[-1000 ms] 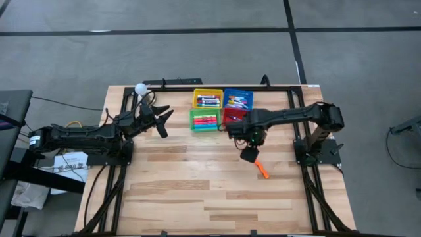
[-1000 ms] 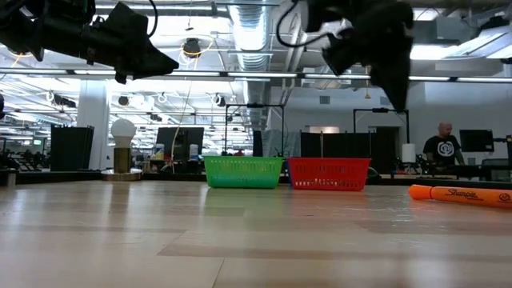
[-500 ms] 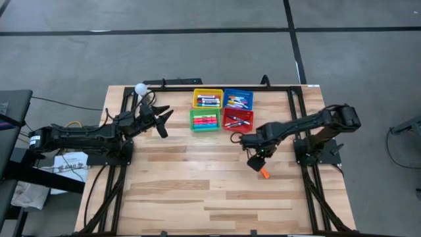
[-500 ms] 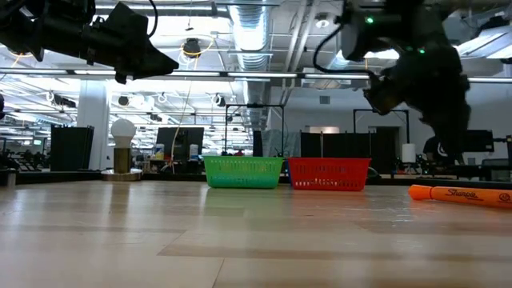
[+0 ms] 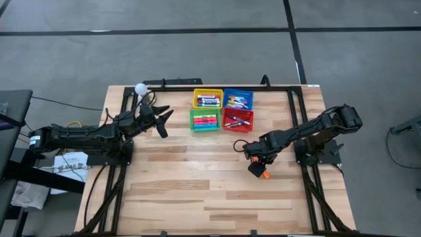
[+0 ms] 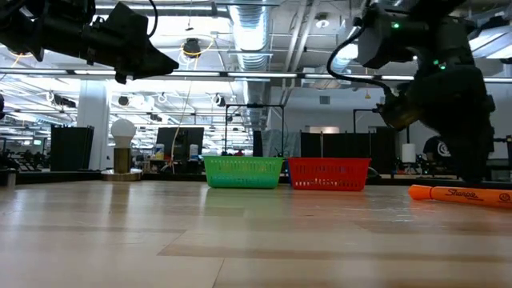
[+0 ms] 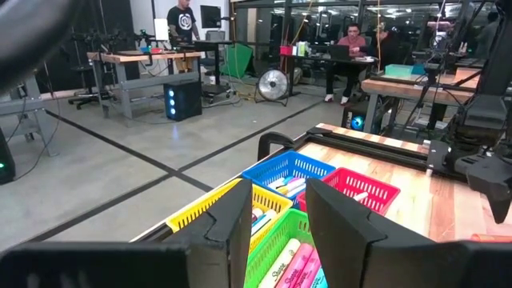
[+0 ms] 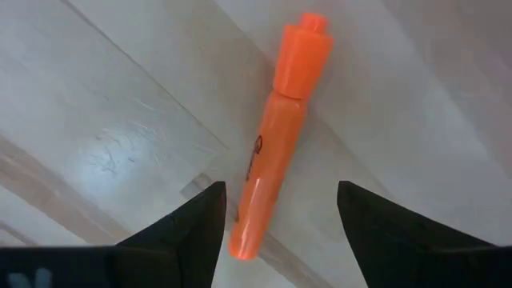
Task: Pick & Place Markers
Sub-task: Put the large orange highlighter pen into the green bin
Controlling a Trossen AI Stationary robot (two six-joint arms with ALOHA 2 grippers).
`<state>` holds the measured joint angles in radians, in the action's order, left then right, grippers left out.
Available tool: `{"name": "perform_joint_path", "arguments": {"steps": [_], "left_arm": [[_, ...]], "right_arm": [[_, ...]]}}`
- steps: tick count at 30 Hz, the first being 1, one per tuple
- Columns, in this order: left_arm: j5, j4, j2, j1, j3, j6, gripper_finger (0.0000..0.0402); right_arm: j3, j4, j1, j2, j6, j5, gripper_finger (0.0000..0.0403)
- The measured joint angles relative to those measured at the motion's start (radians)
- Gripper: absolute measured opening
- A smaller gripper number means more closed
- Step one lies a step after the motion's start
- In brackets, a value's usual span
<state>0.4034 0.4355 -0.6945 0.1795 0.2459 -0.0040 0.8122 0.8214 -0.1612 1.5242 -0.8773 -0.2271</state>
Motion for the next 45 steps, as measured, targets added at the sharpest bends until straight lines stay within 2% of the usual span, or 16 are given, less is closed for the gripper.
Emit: {"name": "perform_joint_path", "arguments": {"steps": [9, 16, 22, 29, 32, 37, 45], "left_arm": [[0.0, 0.0, 0.0, 0.0, 0.0, 0.0, 0.0117], [0.0, 0.0, 0.0, 0.0, 0.0, 0.0, 0.0117], [0.0, 0.0, 0.0, 0.0, 0.0, 0.0, 0.0117], [0.0, 0.0, 0.0, 0.0, 0.0, 0.0, 0.0117], [0.0, 0.0, 0.0, 0.0, 0.0, 0.0, 0.0117], [0.0, 0.0, 0.0, 0.0, 0.0, 0.0, 0.0117], [0.0, 0.0, 0.0, 0.0, 0.0, 0.0, 0.0117]], "right_arm": [[-0.074, -0.092, -0.016, 0.001, -0.073, -0.005, 0.0229], [-0.117, -0.156, -0.049, -0.004, -0.175, 0.003, 0.0208], [-0.125, -0.147, -0.068, -0.003, -0.24, 0.047, 0.0159], [-0.126, -0.134, -0.067, -0.002, -0.244, 0.062, 0.0076], [-0.126, -0.134, -0.068, -0.003, -0.241, 0.065, 0.0055], [-0.115, -0.117, -0.068, -0.033, -0.223, 0.053, 0.0061], [0.005, -0.017, 0.001, -0.172, -0.061, -0.044, 0.0061]]}}
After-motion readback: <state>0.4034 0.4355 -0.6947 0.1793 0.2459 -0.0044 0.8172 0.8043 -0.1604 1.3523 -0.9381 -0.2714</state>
